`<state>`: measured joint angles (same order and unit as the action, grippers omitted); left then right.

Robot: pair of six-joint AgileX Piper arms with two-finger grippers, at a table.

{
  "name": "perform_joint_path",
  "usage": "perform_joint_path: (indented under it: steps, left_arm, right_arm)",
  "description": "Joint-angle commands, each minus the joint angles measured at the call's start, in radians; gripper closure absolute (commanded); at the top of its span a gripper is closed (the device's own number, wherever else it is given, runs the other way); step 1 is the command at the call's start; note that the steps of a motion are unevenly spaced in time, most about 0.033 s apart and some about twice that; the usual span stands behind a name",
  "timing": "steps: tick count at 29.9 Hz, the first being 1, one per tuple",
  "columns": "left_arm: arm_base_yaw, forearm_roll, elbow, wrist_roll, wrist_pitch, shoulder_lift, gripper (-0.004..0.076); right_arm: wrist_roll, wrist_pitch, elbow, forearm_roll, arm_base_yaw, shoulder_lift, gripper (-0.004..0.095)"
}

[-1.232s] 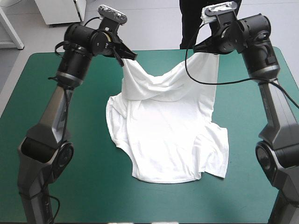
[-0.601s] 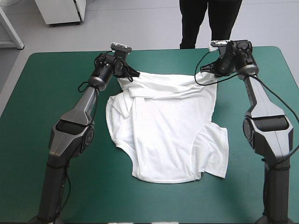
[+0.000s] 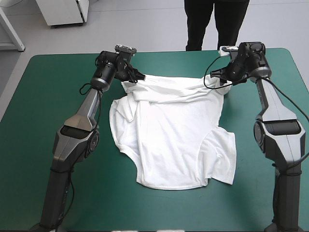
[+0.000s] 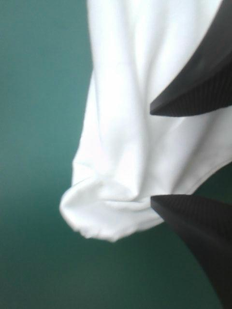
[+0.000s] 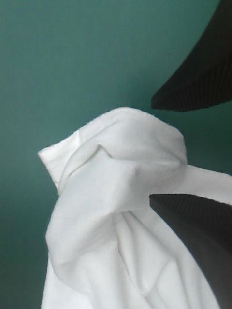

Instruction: Fold the cloth

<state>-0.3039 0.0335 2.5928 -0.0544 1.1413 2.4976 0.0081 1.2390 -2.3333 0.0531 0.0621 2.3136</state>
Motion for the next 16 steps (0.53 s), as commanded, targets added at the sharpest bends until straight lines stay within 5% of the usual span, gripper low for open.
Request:
perform_joint_path:
  steps: [1, 10, 16]
  left_arm:
    - [-0.001, -0.002, 0.122, -0.039, 0.118, -0.089, 0.0317]
    - [-0.003, 0.021, 0.141, -0.032, 0.150, -0.197, 0.0317]
    - [-0.003, 0.051, -0.206, -0.027, 0.149, -0.385, 0.0317]
  right_arm:
    - [0.001, 0.009, -0.034, 0.009, -0.010, -0.115, 0.0409]
    - [-0.008, 0.010, -0.034, 0.048, -0.012, -0.204, 0.0443]
    - [-0.008, 0.010, -0.031, 0.056, -0.014, -0.238, 0.0456]
